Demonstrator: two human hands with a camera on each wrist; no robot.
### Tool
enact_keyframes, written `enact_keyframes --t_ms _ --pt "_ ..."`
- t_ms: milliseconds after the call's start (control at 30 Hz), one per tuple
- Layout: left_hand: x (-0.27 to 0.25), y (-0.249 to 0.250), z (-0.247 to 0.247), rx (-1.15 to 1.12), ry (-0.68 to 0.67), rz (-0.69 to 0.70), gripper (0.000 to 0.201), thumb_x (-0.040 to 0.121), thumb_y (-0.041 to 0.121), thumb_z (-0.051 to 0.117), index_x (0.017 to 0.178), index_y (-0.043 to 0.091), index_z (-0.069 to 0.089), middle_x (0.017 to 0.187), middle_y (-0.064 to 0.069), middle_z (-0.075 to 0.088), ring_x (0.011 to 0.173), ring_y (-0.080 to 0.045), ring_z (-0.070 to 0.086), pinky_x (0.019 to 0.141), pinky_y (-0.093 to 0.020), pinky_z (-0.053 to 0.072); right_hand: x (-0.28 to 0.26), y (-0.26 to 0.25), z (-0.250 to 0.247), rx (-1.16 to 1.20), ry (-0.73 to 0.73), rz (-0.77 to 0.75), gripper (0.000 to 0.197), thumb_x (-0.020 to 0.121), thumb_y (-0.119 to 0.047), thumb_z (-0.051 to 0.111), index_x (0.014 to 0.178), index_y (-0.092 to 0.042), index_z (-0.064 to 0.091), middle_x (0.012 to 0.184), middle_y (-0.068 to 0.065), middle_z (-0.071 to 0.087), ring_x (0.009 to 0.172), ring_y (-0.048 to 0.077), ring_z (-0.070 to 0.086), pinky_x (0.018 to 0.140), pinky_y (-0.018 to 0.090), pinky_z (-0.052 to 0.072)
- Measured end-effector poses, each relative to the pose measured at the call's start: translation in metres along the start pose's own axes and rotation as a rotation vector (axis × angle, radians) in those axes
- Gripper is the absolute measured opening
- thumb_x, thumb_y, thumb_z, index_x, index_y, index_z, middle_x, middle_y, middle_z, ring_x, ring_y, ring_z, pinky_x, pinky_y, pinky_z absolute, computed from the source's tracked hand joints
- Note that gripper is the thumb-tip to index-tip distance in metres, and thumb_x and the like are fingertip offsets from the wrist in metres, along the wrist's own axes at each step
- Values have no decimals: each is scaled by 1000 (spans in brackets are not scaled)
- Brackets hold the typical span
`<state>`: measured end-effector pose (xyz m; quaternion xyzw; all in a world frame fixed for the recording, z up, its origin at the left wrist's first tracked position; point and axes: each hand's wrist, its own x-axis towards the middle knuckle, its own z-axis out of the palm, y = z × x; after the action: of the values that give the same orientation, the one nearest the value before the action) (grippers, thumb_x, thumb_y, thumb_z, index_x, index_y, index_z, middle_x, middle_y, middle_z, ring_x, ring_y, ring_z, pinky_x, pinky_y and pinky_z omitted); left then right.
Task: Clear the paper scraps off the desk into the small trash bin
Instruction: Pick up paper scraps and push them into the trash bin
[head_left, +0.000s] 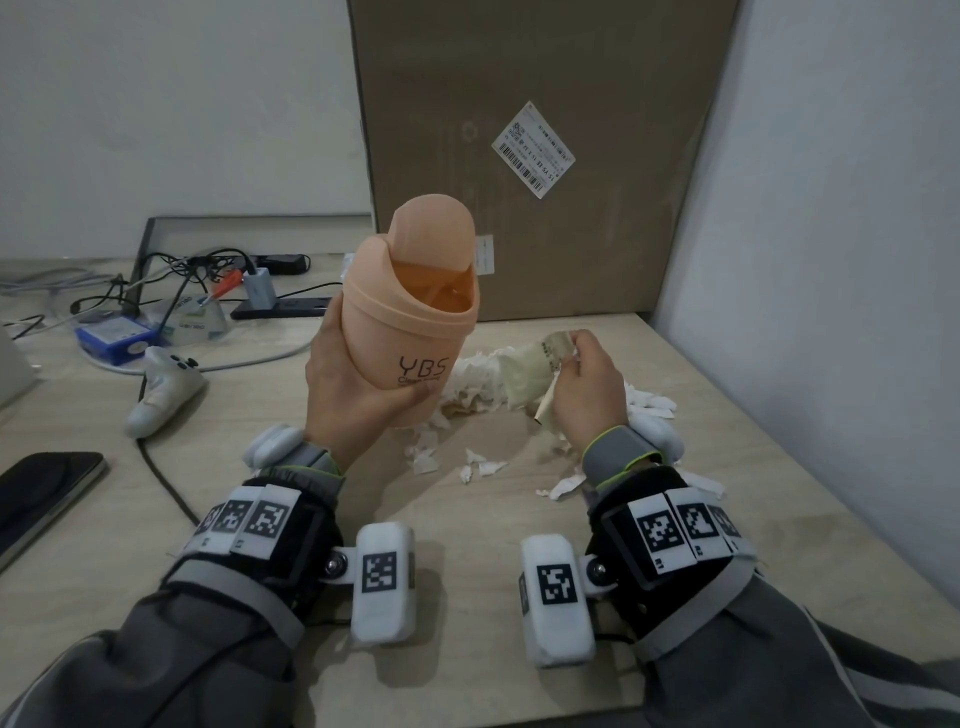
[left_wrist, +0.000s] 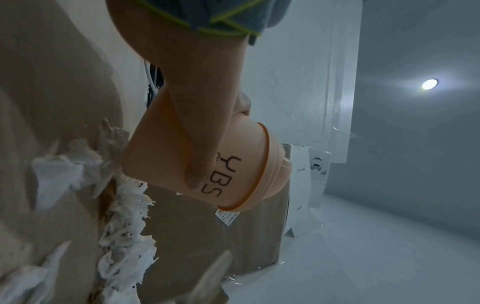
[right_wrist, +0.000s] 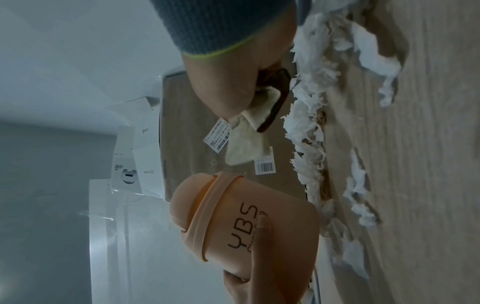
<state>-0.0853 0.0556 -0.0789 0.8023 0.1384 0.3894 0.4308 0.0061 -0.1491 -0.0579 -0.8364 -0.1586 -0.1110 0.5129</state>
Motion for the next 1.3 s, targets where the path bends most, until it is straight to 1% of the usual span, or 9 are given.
enact_keyframes --t_ms 200,300,400,567,667,767,1033,1133,1300 --pt "-2 1 0 -11 -4 -1 138 41 65 83 160 29 23 146 2 46 136 -24 46 110 -60 46 6 1 1 329 96 258 26 93 -22 37 67 -19 40 71 -1 46 77 25 45 72 38 40" --pt "-1 0 0 -20 -6 10 138 42 64 85 160 27 24 147 0 47 135 -24 48 108 -59 48 3 -4 -4 418 21 337 34 92 -50 34 95 -23 54 99 -4 51 98 25 49 93 43 39" --pt "-1 0 0 -17 -9 12 138 42 64 84 160 27 24 145 3 46 135 -24 48 109 -59 47 -1 -6 -8 433 -79 368 70 83 -68 41 131 -17 39 119 -2 47 111 21 46 90 39 37" --pt "-2 2 1 -4 -28 23 137 42 64 83 160 29 23 143 6 45 134 -21 47 110 -58 47 -2 -11 -13 597 -99 344 40 82 -41 50 110 -15 38 98 8 46 80 22 49 53 24 41" --pt "-2 2 2 18 -51 52 134 44 65 83 159 31 24 146 3 46 135 -23 47 110 -59 47 1 -11 -15 682 -53 320 23 63 -28 44 83 -22 35 95 8 41 77 23 44 52 25 33" --pt "-1 1 3 33 -72 71 133 45 65 84 159 30 24 149 0 46 137 -25 47 110 -59 46 4 -9 -16 682 -54 289 28 61 -8 41 81 -22 30 89 4 37 69 19 40 43 22 33" --pt "-3 7 4 7 -102 95 127 43 64 81 154 37 24 138 13 44 128 -12 46 107 -39 44 4 -9 -14 673 -117 163 37 82 11 42 111 -12 39 93 3 53 87 18 55 74 31 51" --pt "0 1 5 35 -126 87 129 43 63 86 154 36 27 146 8 47 133 -17 49 111 -48 47 4 -9 -12 689 -94 91 22 90 -4 52 107 -18 51 102 4 63 98 22 62 86 38 52" --pt "1 -2 6 79 -160 88 137 44 63 87 160 32 22 151 1 45 138 -24 46 111 -57 46 0 -15 -15 704 -11 -121 16 85 -9 65 94 -22 64 93 2 68 90 15 64 82 27 54"
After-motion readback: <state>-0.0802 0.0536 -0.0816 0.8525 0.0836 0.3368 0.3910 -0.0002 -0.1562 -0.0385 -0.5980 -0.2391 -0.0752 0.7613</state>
